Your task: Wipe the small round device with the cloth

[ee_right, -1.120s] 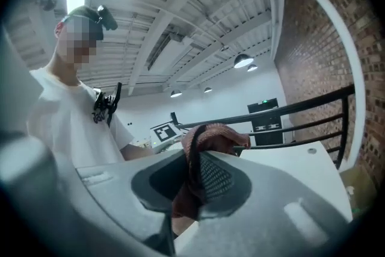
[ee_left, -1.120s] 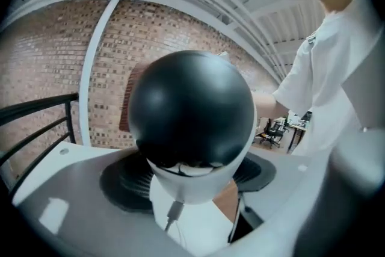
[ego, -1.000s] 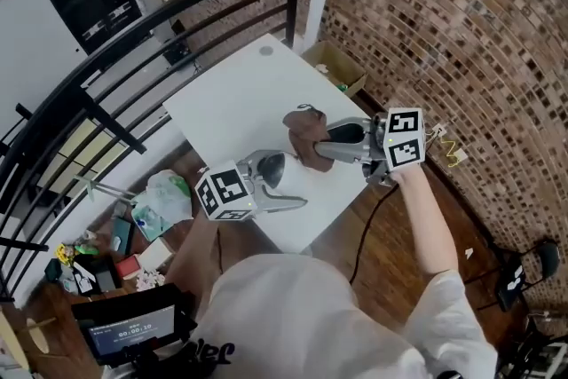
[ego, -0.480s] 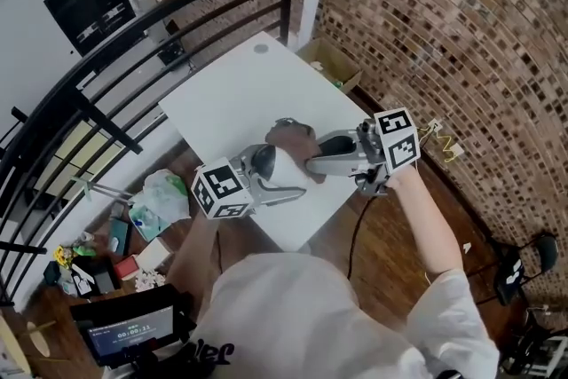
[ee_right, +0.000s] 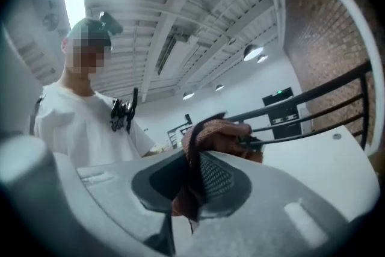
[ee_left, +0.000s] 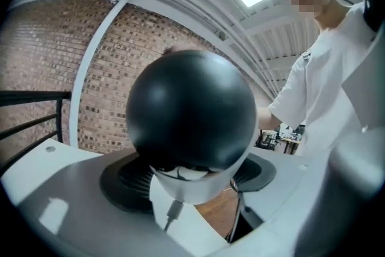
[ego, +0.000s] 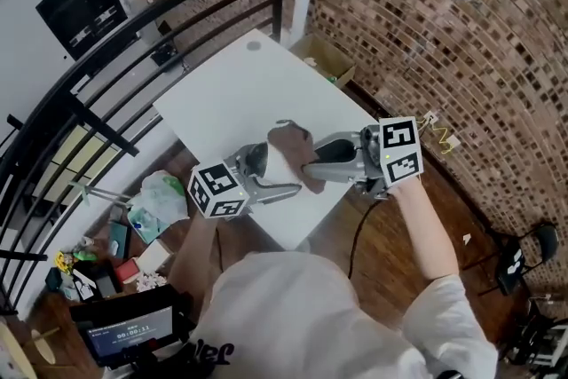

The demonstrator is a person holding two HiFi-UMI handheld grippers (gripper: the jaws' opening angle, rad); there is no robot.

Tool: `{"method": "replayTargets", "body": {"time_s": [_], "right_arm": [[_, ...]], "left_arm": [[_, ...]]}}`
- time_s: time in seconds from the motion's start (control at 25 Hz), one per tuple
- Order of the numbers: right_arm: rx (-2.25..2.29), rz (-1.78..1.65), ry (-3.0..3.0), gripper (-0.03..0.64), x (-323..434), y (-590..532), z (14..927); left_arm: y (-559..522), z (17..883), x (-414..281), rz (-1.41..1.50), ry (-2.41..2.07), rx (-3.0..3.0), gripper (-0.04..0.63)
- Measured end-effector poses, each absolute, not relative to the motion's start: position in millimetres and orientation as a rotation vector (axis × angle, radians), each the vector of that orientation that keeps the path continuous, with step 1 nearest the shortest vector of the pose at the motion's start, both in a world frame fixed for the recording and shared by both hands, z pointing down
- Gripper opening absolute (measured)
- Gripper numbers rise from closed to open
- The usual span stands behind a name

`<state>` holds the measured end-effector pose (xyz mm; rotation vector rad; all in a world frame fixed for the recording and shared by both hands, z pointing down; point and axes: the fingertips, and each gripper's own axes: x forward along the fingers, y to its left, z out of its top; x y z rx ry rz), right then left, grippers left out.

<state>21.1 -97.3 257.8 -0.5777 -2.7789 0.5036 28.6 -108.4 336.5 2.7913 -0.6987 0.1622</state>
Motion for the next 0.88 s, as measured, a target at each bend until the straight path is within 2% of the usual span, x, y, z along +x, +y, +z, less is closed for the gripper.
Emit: {"method": "replayTargets", "body": {"time_s": [0.16,0.48,0.88], "right_arm": [[-0.388,0.633,-2.860,0.040,31.6,-148.2,251.5],[-0.579,0.834,-2.782,0.040,19.7,-124.4,271.9],[-0.729,0.485,-2.667,0.040,19.5,-49.1,265.0]], "left_arm": [[-75.0,311.6,42.7,0.067,-0.445,2.943,0.402],[-67.2,297.2,54.7,0.068,-0.362,2.989,0.402],[-109.4,315.4,30.1,0.022,-0.686,2.803,0.402]]}}
